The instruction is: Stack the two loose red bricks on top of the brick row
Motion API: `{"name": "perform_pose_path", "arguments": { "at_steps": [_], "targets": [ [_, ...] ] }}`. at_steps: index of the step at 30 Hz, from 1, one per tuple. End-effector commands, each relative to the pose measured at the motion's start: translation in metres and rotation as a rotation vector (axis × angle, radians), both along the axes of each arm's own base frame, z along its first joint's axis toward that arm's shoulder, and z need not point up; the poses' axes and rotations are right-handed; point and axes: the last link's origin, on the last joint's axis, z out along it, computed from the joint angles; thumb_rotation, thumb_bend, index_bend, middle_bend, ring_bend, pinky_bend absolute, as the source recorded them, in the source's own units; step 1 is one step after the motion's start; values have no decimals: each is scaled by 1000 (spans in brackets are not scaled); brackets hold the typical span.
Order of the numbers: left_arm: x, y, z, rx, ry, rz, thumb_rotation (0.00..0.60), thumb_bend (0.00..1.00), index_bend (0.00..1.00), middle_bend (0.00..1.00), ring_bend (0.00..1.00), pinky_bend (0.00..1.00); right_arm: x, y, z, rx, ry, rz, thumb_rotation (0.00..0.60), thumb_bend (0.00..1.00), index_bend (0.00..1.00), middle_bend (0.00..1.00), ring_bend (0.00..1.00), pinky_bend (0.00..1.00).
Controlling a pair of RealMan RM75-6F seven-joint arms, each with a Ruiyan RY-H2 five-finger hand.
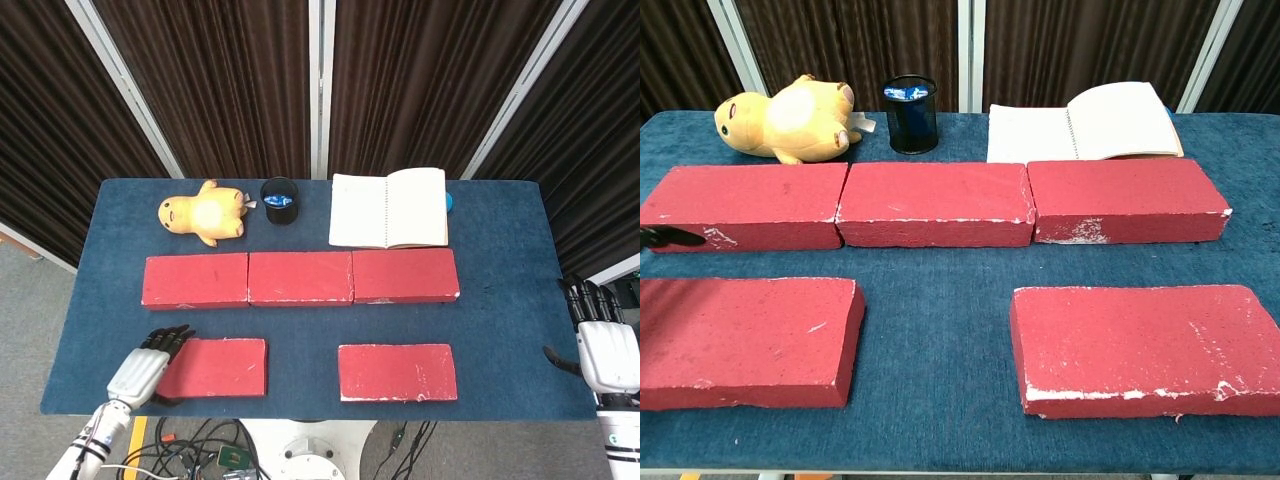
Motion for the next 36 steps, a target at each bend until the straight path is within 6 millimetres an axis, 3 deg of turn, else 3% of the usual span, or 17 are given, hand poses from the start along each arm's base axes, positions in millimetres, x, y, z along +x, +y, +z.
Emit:
{"name": "perform_pose_path", "arguments": {
  "at_steps": [1,17,36],
  "targets": [
    [8,-1,-9,-47,-20,-4,600,0,5,0,0,0,-2,0,-1,1,0,-6,600,87,0,0,0,0],
    [24,14,-32,-106,28,-17,600,0,0,0,0,0,-8,-2,-1,4,-8,-24,600,94,0,0,0,0],
    [22,27,-30,-124,73,24,600,0,0,0,0,0,-15,-4,-2,9,-13,-46,600,95,0,0,0,0]
  ]
}}
